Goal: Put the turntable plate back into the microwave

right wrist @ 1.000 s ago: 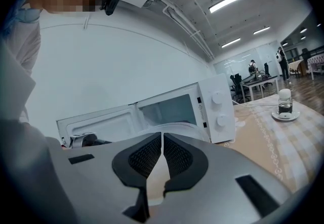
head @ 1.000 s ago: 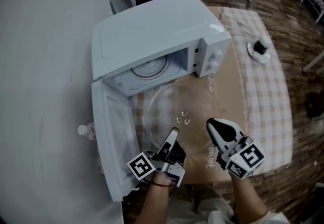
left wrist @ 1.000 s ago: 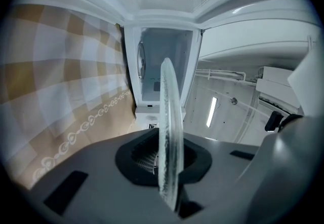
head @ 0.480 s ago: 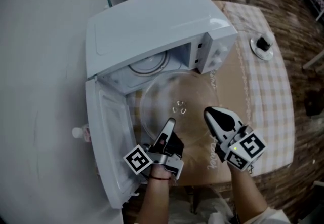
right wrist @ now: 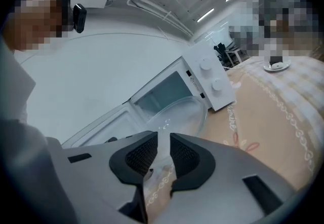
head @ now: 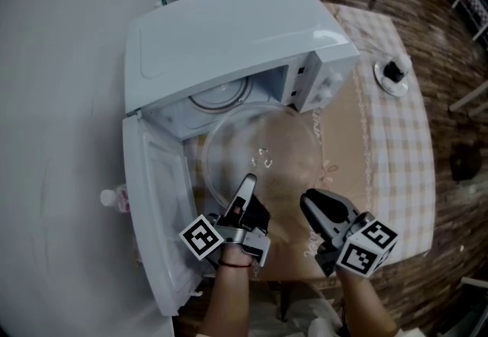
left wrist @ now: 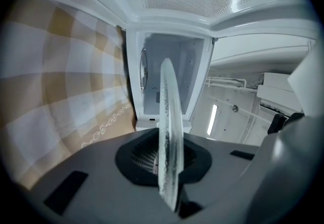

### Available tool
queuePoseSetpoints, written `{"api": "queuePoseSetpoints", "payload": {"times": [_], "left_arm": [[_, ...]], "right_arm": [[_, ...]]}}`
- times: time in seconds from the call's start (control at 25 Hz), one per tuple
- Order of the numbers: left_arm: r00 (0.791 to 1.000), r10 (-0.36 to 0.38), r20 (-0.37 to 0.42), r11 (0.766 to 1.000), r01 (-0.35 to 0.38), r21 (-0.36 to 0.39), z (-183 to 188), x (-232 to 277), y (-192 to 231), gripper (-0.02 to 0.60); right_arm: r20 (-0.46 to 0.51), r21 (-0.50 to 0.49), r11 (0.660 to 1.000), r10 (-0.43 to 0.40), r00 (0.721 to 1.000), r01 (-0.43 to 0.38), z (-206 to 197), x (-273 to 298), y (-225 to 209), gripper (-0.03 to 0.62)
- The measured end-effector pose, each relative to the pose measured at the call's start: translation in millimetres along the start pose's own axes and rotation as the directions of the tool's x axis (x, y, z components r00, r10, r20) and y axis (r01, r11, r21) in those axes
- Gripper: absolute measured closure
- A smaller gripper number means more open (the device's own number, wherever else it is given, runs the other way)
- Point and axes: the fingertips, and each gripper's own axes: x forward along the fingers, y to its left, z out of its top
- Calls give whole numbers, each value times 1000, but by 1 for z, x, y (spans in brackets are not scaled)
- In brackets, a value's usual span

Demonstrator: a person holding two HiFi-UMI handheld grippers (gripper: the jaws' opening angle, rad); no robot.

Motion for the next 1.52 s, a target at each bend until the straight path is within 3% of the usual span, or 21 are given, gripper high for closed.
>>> {"api": "queuePoseSetpoints", "payload": {"times": [0.08,0.16,0.28,0.44,0.64,0.8,1.0,1.2,1.28,1.52], "left_arm": [[1000,-3,8,1000,3,-4,0,1,1,569],[1000,-8,17,1000,8,-7,1,3,0,569],[1000,-17,25,1000,17,-8,1,4,-2,569],[999,-25,29,1000,25,-9,0,5,-4,569],[999,-28,37,999,29,-17,1,6,-6,569],[999,-26,29,1000,26,-14,1,5,-6,569],[999,-21,23,1000,22,-16,1,5,-5,569],[1000,-12,26,1000,13,-15,1,6,-4,569],[999,-10,31,1000,11,-17,2,7,-4,569],[999,-4,42,1000,5,-21,10,6,-3,569]], "right_arm": [[19,58,998,-24,1000,23,-1,-2,-4,465],[59,169,984,-63,996,53,-1,-7,-13,454],[119,350,935,-109,987,61,-2,-13,-30,451],[179,521,852,-44,983,-57,-3,0,-38,445],[202,618,774,12,979,-137,-11,22,-37,445],[241,655,716,105,965,-241,-16,36,-27,445],[249,668,688,151,957,-283,-17,50,-25,458],[250,674,676,171,953,-298,-14,59,-20,536],[252,682,668,168,953,-298,-13,59,-20,537],[255,678,683,131,958,-273,-8,47,-33,537]]}}
